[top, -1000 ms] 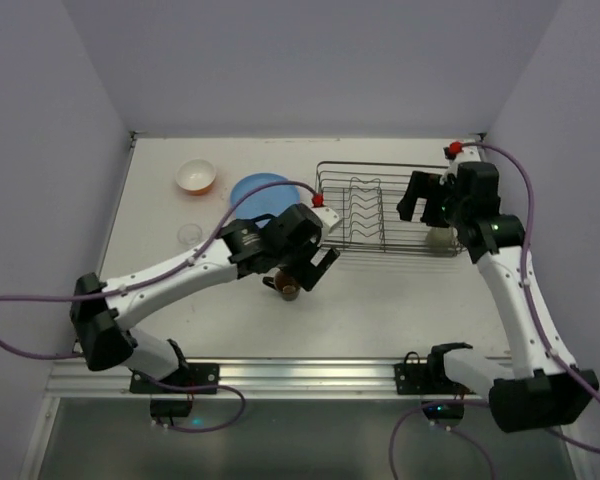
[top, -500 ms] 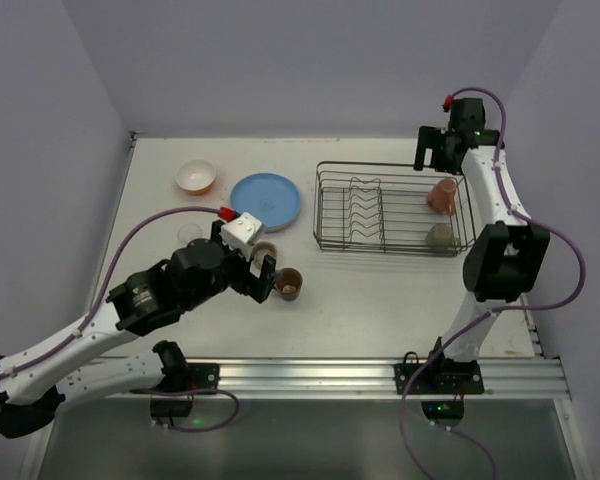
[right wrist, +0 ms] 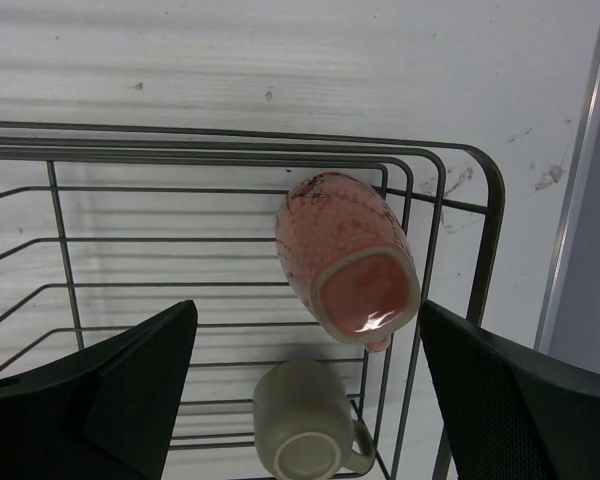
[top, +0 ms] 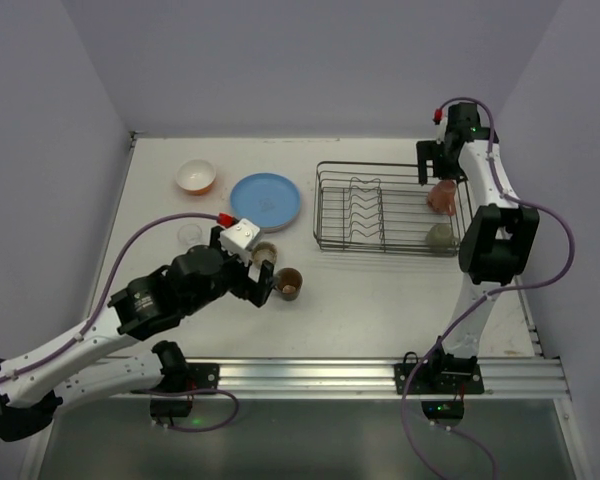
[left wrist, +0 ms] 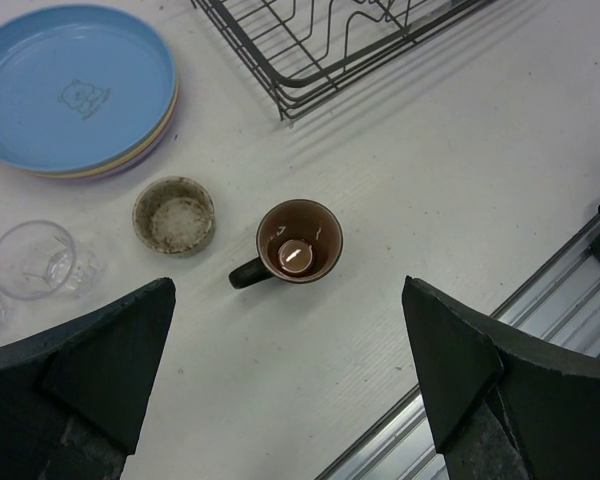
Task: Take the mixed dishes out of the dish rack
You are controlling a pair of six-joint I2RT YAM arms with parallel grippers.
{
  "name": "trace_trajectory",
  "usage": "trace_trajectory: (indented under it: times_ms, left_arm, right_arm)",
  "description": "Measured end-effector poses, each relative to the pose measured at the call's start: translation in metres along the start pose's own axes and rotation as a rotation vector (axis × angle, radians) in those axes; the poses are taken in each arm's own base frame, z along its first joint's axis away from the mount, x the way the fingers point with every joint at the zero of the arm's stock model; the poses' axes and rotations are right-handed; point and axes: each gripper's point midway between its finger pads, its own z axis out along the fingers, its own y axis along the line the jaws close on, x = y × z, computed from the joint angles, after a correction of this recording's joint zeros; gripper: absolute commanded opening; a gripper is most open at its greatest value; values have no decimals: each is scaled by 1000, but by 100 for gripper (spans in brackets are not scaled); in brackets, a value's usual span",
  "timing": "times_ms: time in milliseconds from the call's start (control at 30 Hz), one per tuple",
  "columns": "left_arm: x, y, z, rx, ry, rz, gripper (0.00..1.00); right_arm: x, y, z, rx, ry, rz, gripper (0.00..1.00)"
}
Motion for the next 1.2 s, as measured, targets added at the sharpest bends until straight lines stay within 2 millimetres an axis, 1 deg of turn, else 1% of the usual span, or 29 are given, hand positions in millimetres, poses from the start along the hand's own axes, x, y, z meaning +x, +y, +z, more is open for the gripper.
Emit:
trace_trajectory:
  times_ms: [167,433,500,633,667,733,900,1033,1200]
  left_arm:
    - [3,-4,2,20,10,1,100]
    - [4,-10,5,48,15,1,100]
    - [5,-11,5,55,18,1,100]
    - [6,-12,5,65,21,1,100]
    - [6,-13,5,70,21,1,100]
    - [7,-15,6,77,24,1,100]
    - [10,-16,9,78,40,5,100]
    - [13,-16,10,77,46,6,100]
    - [17,-16,13,77,62,10,100]
  right_arm:
    - [7,-4,11,6,31,-11,93]
    - [4,-13,15,16,15,-15,88]
    - [3,-13,17,16,14,-19,84]
    - [7,-14,27,15,30,-25,82]
    - [8,-14,30,15,35,-26,77]
    - [11,-14,35,14,46,-29,74]
    - [16,-15,41,13,52,-31,72]
    - [19,-17,45,14,56,-34,64]
    - [18,-18,46,10,48,-38,45]
